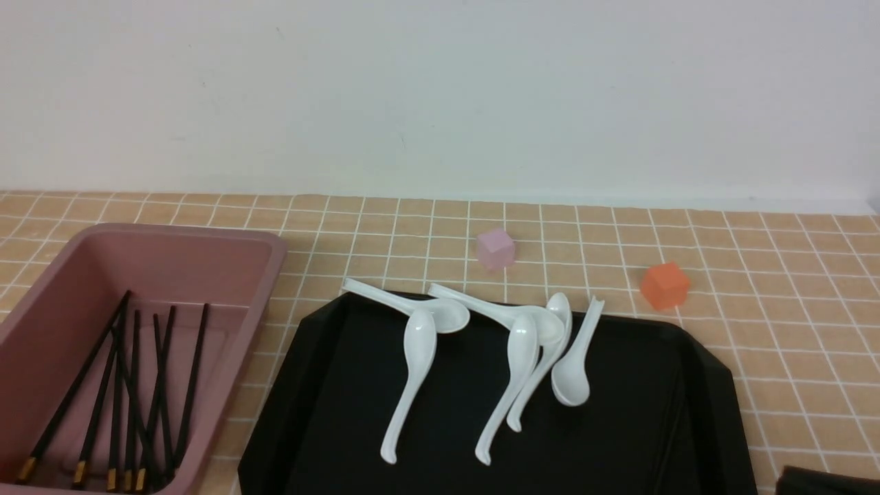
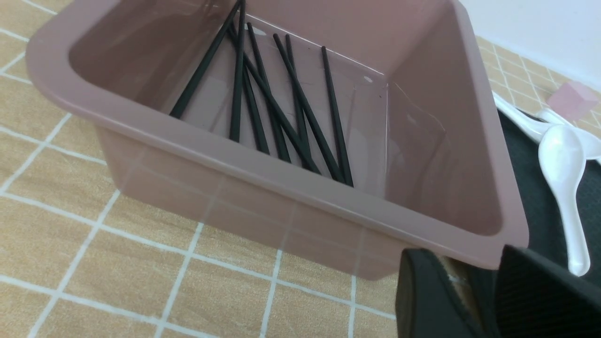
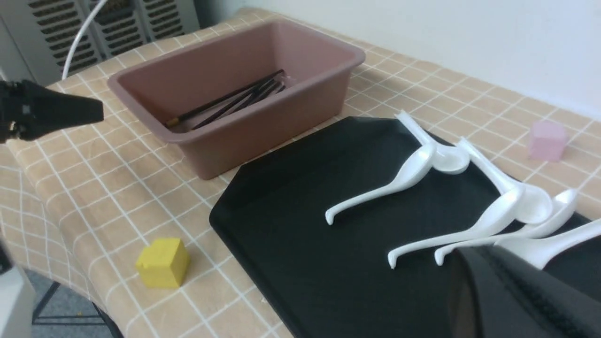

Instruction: On brown tablecloth take chopsticks from black tray and put them in box.

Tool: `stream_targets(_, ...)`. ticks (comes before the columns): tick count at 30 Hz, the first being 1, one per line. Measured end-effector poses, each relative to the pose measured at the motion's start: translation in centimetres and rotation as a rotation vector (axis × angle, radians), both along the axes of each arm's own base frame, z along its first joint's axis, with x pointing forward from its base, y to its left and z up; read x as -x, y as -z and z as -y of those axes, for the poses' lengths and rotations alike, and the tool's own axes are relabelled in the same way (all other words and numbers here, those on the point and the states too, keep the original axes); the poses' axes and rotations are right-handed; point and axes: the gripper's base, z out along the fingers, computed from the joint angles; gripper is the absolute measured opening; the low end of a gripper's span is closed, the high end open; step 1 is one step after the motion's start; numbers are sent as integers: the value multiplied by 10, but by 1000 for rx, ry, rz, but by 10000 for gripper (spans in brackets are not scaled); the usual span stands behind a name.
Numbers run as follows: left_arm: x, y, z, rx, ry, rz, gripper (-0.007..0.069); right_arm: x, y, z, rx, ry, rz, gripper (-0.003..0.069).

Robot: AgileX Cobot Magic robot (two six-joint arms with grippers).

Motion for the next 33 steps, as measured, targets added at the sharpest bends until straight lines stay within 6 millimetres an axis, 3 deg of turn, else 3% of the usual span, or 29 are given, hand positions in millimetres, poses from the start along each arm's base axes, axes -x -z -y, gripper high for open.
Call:
stream_targets(21, 0, 0, 0, 0, 0, 0, 239, 3, 11, 4, 13, 0, -3, 14)
stream_targets(25, 0, 0, 0, 0, 0, 0, 239, 6, 26, 15, -10, 67, 23, 15)
stream_targets(33, 0, 0, 0, 0, 0, 0, 239, 2, 79, 44, -21, 477, -28, 26)
